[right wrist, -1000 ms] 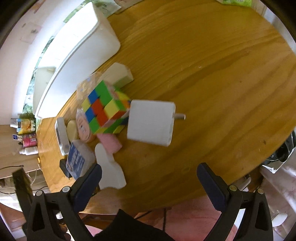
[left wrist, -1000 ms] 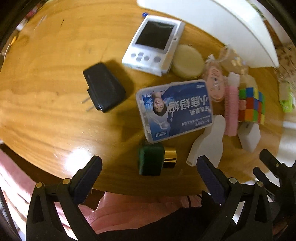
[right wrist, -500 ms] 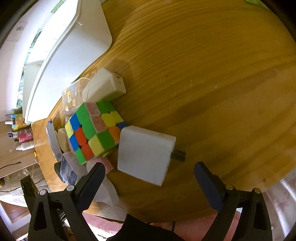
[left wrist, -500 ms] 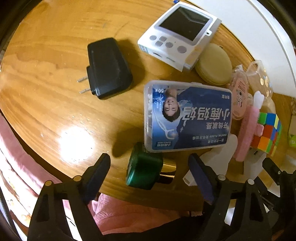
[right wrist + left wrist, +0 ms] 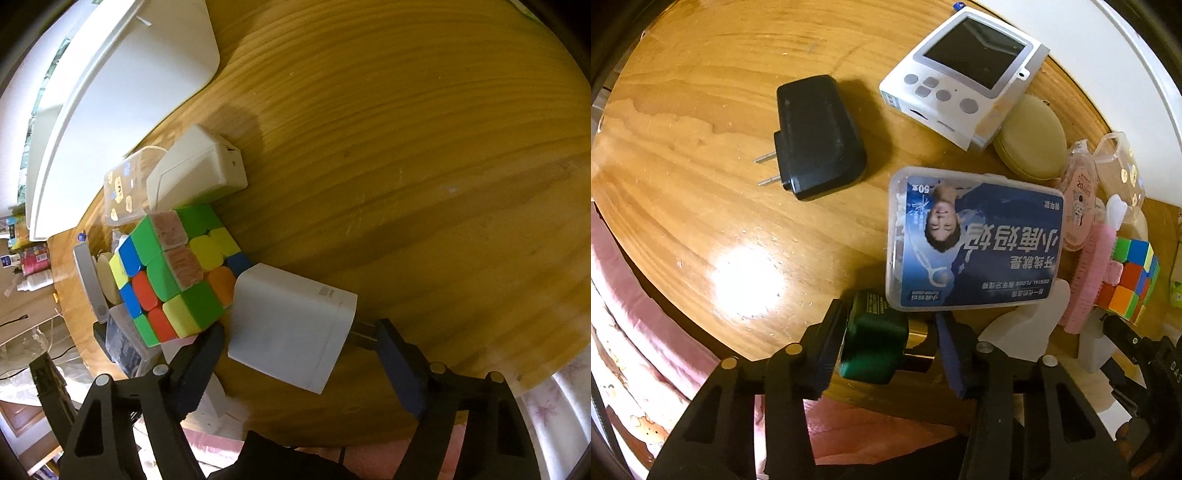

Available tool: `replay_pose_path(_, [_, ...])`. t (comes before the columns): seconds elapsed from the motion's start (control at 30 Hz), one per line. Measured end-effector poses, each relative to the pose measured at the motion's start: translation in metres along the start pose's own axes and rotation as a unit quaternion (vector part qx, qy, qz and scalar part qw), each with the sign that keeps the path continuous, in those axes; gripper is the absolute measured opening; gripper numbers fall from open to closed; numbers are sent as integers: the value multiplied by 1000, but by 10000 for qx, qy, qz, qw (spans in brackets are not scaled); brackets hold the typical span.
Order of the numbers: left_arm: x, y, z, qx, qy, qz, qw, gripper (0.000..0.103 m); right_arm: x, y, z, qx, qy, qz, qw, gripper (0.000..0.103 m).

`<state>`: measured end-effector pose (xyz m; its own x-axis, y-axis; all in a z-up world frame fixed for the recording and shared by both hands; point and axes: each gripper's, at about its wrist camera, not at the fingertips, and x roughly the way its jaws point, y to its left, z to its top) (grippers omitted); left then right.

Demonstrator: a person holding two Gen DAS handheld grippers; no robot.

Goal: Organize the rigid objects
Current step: 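Grasp the green-and-gold cylinder with the left gripper while the right grasps the white charger, then drop the green cylinder into the white bin while the right gripper drops the charger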

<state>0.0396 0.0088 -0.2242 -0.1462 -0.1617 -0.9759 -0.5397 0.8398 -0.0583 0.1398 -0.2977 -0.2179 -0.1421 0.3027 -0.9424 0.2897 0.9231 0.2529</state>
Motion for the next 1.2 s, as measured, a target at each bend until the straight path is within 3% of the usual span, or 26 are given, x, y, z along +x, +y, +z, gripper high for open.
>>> replay_pose_path(0.33, [-4, 0, 4, 248, 88, -32, 9996, 50, -1, -3, -5, 90, -207, -7, 9997, 79])
replay_pose_path(0.73, [-17, -2, 6, 968, 200, -59, 9951, 49, 0, -6, -44, 556, -438, 231, 9972, 78])
replay_pose_path(1.0, [-55, 3, 12, 1848, -35, 21, 9828, 49, -13, 7, -77, 920, -936, 449, 9903, 78])
replay_pose_path(1.2, [-92, 12, 21, 2364, -441, 94, 9706, 49, -29, 30, -112, 1047, -1533, 613, 9807, 79])
